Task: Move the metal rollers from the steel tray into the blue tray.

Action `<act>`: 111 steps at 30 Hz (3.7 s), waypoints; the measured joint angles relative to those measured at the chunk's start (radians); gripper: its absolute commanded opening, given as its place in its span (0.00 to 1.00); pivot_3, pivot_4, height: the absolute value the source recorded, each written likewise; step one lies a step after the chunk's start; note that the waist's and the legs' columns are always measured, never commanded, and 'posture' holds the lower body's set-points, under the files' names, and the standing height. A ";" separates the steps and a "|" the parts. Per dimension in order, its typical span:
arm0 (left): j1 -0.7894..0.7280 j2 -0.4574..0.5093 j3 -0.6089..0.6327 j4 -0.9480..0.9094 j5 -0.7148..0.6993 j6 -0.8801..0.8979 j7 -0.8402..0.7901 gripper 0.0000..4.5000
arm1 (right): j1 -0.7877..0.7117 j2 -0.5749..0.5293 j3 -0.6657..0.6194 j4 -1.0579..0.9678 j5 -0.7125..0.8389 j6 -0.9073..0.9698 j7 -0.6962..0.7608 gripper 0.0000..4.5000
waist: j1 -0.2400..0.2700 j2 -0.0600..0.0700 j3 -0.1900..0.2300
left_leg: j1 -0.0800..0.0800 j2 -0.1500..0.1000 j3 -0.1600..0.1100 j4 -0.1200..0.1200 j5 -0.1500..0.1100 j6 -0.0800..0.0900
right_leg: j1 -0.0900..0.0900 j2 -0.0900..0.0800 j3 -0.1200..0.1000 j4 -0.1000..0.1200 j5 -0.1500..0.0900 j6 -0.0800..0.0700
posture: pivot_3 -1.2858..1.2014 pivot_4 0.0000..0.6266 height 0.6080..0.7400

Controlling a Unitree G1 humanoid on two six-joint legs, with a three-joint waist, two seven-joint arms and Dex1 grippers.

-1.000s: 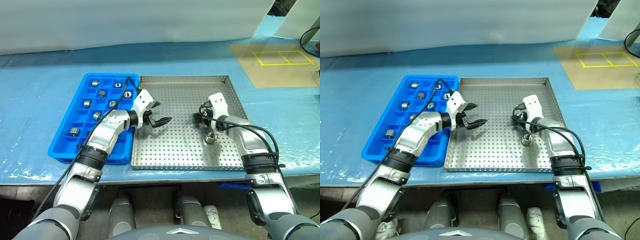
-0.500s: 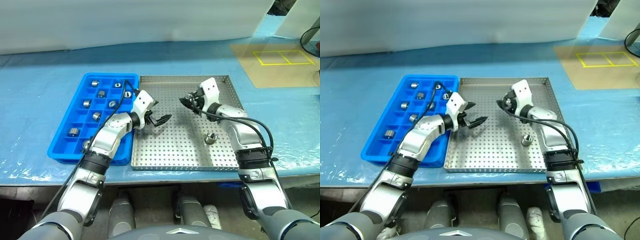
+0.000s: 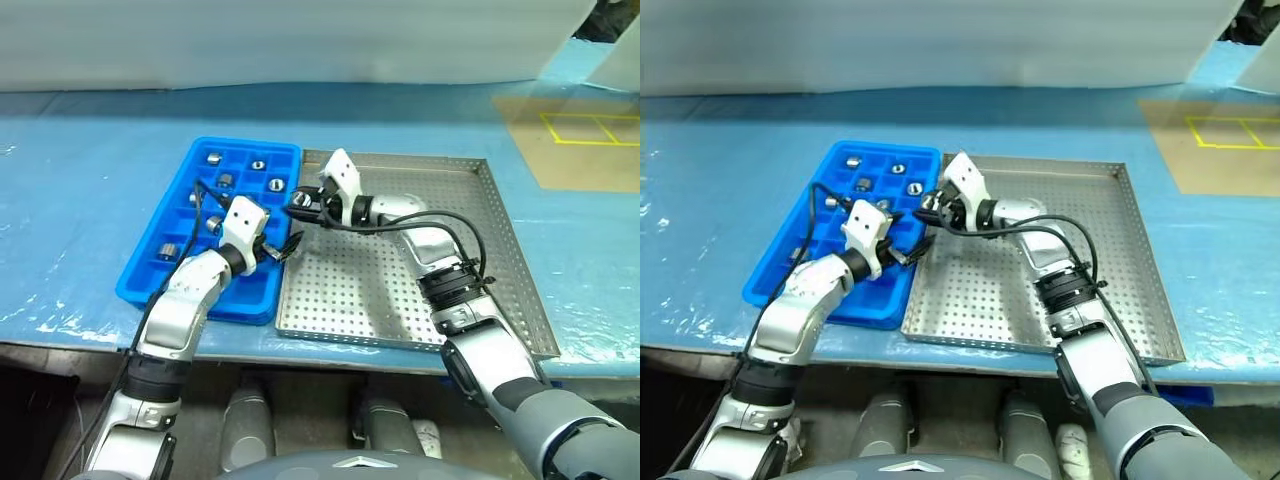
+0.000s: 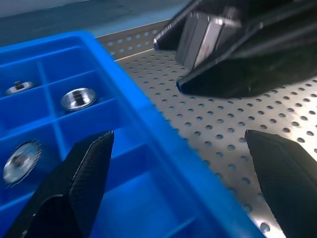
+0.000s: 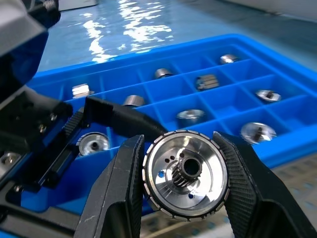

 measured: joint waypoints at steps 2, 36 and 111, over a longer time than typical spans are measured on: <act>0.027 0.000 0.018 -0.062 -0.002 0.023 0.028 1.00 | -0.040 0.021 0.011 0.080 -0.021 -0.041 -0.001 0.38 | 0.015 0.000 0.000 | 0.000 0.000 0.000 0.000 0.000 0.000 | 0.000 0.000 -0.001 0.000 0.000 0.000 | 0.64 0.24 1.00; 0.177 0.006 0.054 -0.268 -0.014 0.129 0.139 1.00 | -0.238 0.036 0.034 0.488 -0.193 -0.130 0.118 0.55 | 0.124 0.001 0.001 | -0.003 0.000 -0.006 0.000 0.001 -0.003 | -0.001 0.000 -0.006 0.001 -0.001 -0.001 | 0.68 0.24 1.00; -0.415 -0.174 -0.111 0.547 -0.071 -0.260 -0.412 1.00 | 0.594 -0.448 -0.578 -0.863 0.429 0.541 -0.080 0.98 | -0.067 0.003 0.000 | 0.005 -0.003 -0.002 0.000 0.001 0.001 | 0.003 0.001 0.004 -0.002 0.002 0.001 | 0.34 0.24 1.00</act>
